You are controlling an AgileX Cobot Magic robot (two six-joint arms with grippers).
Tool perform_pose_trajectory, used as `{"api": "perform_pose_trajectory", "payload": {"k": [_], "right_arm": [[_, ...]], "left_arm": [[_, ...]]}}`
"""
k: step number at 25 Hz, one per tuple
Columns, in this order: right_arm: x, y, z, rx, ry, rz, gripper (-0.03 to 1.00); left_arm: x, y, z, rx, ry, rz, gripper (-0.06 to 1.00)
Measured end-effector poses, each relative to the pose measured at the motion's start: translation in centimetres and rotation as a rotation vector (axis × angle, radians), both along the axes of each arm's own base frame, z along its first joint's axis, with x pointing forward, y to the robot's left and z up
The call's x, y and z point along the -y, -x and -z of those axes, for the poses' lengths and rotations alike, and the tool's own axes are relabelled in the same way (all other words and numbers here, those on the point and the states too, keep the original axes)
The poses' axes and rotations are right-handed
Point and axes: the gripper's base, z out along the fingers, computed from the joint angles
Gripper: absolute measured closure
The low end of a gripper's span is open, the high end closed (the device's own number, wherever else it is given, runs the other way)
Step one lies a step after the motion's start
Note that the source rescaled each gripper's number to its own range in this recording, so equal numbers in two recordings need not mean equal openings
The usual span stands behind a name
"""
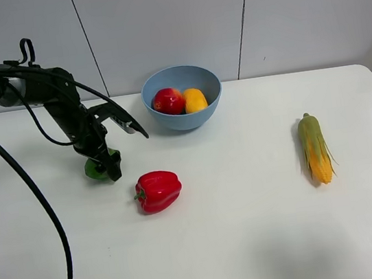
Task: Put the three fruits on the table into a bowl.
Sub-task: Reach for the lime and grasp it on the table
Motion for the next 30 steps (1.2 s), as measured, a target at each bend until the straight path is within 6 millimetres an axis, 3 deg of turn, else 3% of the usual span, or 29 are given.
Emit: {"api": "perform_pose_trajectory", "payload": {"k": [13,15,18,24,27,30], "right_arm": [[0.0,0.0,0.0,0.000,0.000,0.000,0.33],[0.0,0.0,0.0,0.000,0.000,0.000,0.33],[0.0,0.0,0.0,0.000,0.000,0.000,0.33],[0.0,0.0,0.0,0.000,0.000,0.000,0.33],[0.0,0.0,0.0,0.000,0.000,0.000,0.33],[0.0,0.0,0.0,0.000,0.000,0.000,0.33]], "left_arm": [[-0.1,-0.1,1.7,-0.024,-0.017,-0.006,-0.04],[0.0,-0.2,1.7,-0.025,-0.017,-0.006,0.08],[0.0,-0.2,1.8,-0.026,-0.018,-0.006,0.41],[0.0,-0.2,1.8,-0.029,-0.019,-0.005,0.66],[0.0,-0.1,1.9,-0.033,-0.020,-0.005,0.94],[-0.1,-0.1,1.9,-0.039,-0.021,-0.005,0.94]]}}
